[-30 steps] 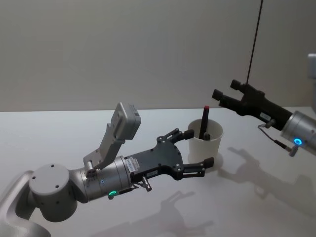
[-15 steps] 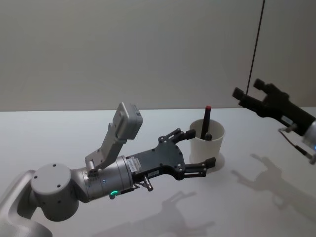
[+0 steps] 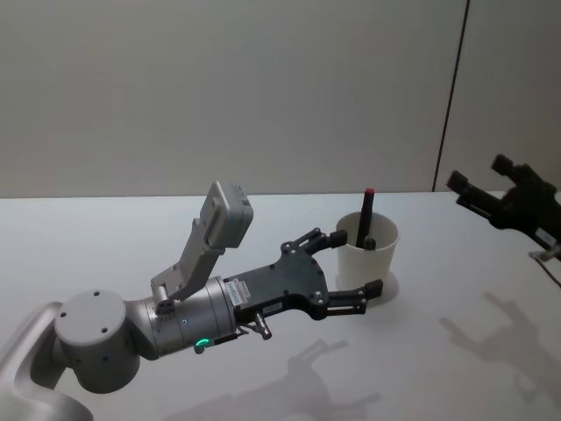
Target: Place the pen into the pen holder.
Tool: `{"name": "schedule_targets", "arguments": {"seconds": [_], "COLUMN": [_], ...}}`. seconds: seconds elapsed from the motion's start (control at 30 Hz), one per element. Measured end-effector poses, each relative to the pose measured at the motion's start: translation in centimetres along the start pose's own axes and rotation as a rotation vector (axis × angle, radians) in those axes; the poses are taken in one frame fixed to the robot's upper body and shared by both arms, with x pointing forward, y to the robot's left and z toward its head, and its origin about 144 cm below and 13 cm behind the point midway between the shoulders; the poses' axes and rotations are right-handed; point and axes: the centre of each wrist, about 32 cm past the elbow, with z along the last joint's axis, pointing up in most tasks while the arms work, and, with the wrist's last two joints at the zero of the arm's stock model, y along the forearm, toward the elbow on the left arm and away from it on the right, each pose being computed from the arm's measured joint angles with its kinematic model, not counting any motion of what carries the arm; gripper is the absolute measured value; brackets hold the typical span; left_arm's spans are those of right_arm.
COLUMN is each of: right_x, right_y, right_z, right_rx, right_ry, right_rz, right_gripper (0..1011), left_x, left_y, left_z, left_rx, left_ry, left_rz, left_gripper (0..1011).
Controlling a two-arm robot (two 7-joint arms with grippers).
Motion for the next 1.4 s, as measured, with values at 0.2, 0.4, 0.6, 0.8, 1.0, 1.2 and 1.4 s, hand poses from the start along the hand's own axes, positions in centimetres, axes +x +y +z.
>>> {"name": "schedule_targets", "arguments": {"seconds": [0.2, 0.4, 0.6, 0.8, 1.0, 1.2, 1.4], "right_x": [-1.0, -2.2, -3.2, -4.1, -4.9, -5.4, -5.8], "right_y": [-1.5, -2.9, -4.0, -4.7, -5.2, -5.6, -5.7], "right_z": [0.0, -0.1, -0.4, -0.6, -0.7, -0.8, -0.8], "right_rx": [-0.009, -0.027, -0.051, -0.069, -0.085, -0.097, -0.105], "right_ry": [-0.015, -0.020, -0.017, -0.013, -0.010, -0.008, -0.007], "right_rz": [-0.057, -0.116, -0.162, -0.189, -0.212, -0.226, -0.235], "right_gripper": [1002, 1002, 1001, 1001, 1002, 1002, 1001], "left_x": [0.0, 0.0, 0.0, 0.0, 0.0, 0.0, 0.0], "left_y": [0.0, 0.0, 0.0, 0.0, 0.0, 0.0, 0.0], "left_z": [0.0, 0.0, 0.0, 0.0, 0.0, 0.0, 0.0], "left_rx": [0.000, 0.000, 0.000, 0.000, 0.000, 0.000, 0.000], "left_ry": [0.000, 0.000, 0.000, 0.000, 0.000, 0.000, 0.000], "left_rz": [0.000, 0.000, 0.000, 0.000, 0.000, 0.000, 0.000], "left_gripper": [1000, 1000, 1000, 1000, 1000, 1000, 1000]}}
